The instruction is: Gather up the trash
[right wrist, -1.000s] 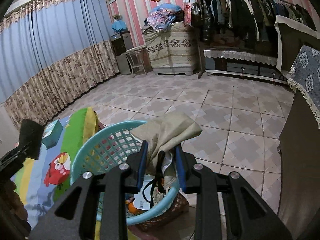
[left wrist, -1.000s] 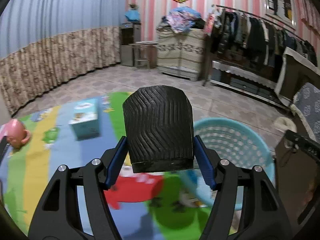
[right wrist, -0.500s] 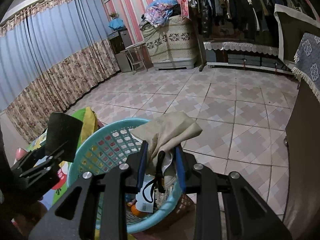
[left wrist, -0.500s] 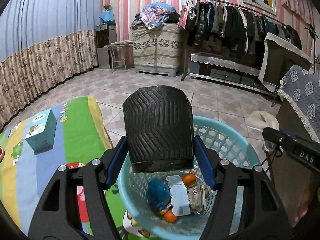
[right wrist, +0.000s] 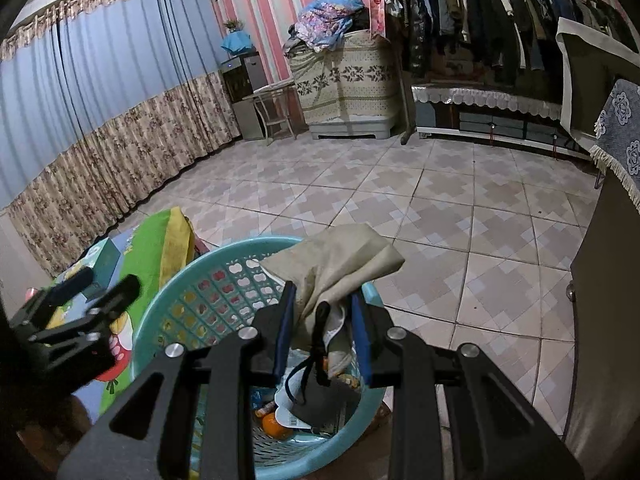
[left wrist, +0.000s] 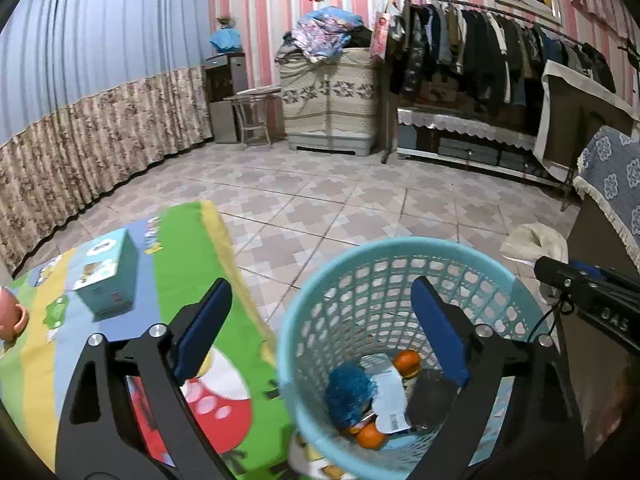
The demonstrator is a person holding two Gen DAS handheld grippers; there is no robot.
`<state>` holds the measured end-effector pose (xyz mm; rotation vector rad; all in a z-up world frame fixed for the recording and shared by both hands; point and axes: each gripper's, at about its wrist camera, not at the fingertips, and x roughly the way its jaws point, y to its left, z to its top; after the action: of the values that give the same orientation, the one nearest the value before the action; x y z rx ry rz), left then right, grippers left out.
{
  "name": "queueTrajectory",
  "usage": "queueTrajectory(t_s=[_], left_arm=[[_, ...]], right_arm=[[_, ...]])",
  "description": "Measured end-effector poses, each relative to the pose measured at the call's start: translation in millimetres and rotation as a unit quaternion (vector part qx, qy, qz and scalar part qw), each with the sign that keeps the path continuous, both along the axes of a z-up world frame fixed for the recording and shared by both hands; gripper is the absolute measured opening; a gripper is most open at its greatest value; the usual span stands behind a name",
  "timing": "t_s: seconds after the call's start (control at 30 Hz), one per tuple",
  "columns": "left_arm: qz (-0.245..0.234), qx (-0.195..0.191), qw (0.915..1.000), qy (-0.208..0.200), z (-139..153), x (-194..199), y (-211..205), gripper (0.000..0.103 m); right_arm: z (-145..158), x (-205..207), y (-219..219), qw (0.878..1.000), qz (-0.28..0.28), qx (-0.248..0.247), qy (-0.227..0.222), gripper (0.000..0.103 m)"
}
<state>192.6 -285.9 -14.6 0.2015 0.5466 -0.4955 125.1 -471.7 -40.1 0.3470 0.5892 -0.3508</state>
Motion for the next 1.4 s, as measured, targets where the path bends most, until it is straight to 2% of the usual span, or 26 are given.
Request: queueTrajectory(t_s=[0.27,0.33,0.37,0.4,0.47,0.7,1.0,1.27,1.4], left_arm=[[0.048,-0.001,0.9987,-0.016,18.4,-12.1,52.8,0.097],[0.058,-0.005,0.9982,-0.017,23.0,-15.6,65.0,0.097],[0.061,-0.006,0.998,-0.017,24.9,-17.2,70.0,0.097],[0.066,-0.008,0.9977,-0.017,26.6,-20.3,77.4,0.097],[0.074,-0.009,0.997,-0.018,29.5,-25.9,88.8,0.097],[0.099,0.0,0.9946,-0.033,33.9,-47.7,119.3,0.097],[0.143,-0.017,0.989,-0.034,34.5,-79.0,165.6,0.097],[0.175,-0.021,0.9832,-0.049,34.6,-112.7,197.4,0.098],[0.185,-0.016,0.9804,-0.064,36.0,-132.9,208.3,0.098]], right_arm=[[0.0,21.8,20.9,1.0,0.014,-0.02,0.003,0.031],[-1.8,27.7,27.7,0.999,0.023,-0.023,0.006,0.038],[-3.4,30.8,31.7,0.999,0.026,-0.027,0.01,0.045],[-4.2,32.7,34.5,0.999,0.025,-0.032,0.013,0.057],[-6.7,35.3,38.8,0.999,0.019,-0.045,0.018,0.074],[-10.5,35.5,39.2,0.999,0.016,-0.044,0.028,0.092],[0.4,15.5,58.8,0.998,0.024,-0.057,0.0,0.098],[16.5,-23.1,107.7,0.995,0.049,-0.08,-0.033,0.098],[18.1,-42.7,141.5,0.992,0.082,-0.085,-0.044,0.098]])
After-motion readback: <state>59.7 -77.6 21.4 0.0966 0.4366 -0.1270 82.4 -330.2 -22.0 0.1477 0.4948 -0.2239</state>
